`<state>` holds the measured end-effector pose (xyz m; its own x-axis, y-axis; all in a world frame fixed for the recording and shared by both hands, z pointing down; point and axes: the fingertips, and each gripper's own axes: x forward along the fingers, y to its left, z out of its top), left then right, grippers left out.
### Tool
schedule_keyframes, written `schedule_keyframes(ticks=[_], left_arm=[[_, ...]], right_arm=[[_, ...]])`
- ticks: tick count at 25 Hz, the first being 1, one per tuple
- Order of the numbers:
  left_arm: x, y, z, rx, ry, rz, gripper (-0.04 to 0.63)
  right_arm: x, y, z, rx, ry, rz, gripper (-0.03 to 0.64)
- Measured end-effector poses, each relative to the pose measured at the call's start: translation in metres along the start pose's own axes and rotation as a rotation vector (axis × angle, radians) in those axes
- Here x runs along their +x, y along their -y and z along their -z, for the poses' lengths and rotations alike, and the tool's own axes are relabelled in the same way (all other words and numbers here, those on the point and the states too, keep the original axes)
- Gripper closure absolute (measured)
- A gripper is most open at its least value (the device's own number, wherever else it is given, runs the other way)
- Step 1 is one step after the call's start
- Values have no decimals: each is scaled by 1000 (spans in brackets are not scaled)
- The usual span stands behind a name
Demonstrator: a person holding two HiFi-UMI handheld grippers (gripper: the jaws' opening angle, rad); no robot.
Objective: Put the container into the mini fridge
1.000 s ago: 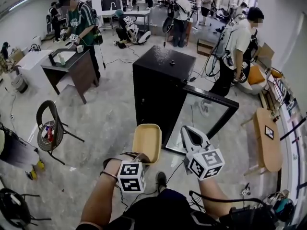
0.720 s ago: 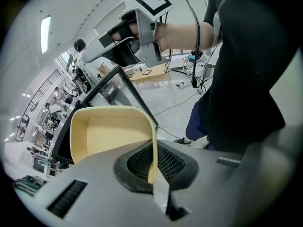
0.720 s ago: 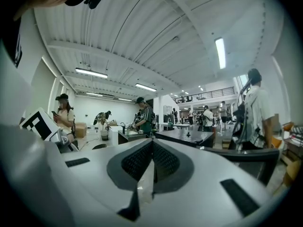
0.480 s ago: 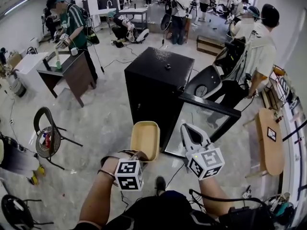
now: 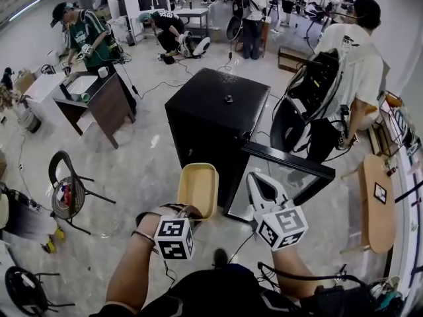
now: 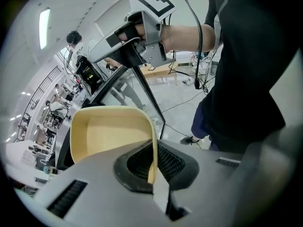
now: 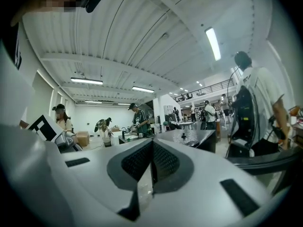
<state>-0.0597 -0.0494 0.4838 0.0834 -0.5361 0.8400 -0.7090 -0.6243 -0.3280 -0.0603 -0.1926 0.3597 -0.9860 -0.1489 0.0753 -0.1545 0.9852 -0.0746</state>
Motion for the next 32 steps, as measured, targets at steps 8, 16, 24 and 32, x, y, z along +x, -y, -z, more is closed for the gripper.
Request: schedule_keyframes(ticks=[8, 16, 24, 32], left_arm=[[22, -32, -20, -17, -12, -1, 584], [25, -46, -17, -11, -40, -5, 584], [26, -54, -6, 7, -29, 12, 584], [28, -77, 28, 69, -14, 55, 584]], right_arm=[[17, 26, -17, -58, 12, -69, 609], [30, 35, -20, -38, 21, -92, 609], [41, 30, -20, -24, 13, -70, 609], [66, 26, -23, -32, 16, 19, 609]])
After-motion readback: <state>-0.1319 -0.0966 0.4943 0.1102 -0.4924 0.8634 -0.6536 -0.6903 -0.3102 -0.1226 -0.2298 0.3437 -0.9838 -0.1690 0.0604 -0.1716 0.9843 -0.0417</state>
